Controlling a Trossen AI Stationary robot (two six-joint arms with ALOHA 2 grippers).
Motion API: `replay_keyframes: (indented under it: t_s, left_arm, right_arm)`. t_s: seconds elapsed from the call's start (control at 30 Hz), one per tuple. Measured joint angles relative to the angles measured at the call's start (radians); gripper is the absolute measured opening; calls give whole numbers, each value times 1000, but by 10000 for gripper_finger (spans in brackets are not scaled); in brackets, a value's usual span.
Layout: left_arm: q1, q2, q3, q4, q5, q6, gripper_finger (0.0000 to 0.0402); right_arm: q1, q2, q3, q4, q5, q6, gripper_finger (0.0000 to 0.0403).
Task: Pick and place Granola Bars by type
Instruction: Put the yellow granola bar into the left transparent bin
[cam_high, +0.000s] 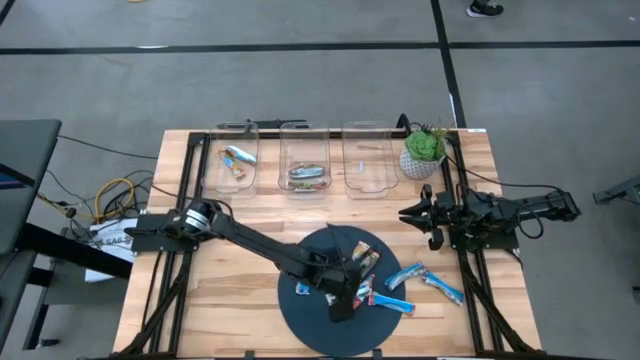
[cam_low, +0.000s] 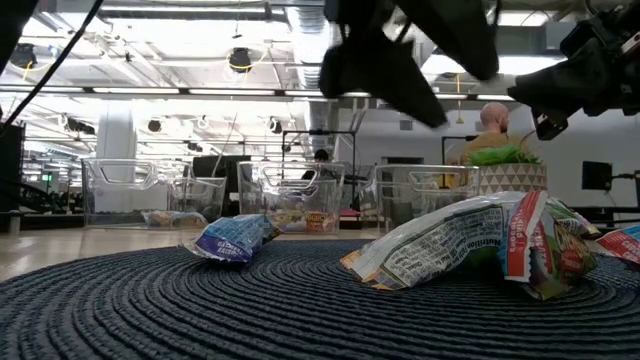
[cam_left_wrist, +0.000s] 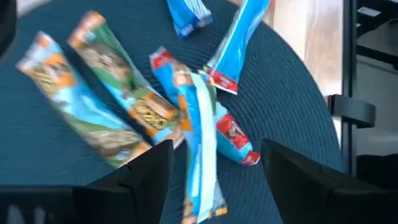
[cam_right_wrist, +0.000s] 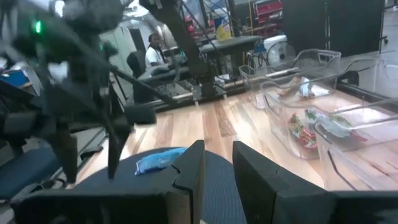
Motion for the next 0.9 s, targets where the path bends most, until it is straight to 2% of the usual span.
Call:
replay_keyframes:
  t_s: [0.43,0.9]
  left_arm:
    - [-44,92,-2,-25,4,-27,226]
    - [-50,153,0,-17,-82,-6,226]
  right_arm:
    - [0,7,0,0,0,0,77]
    - [0,7,0,0,0,0,77]
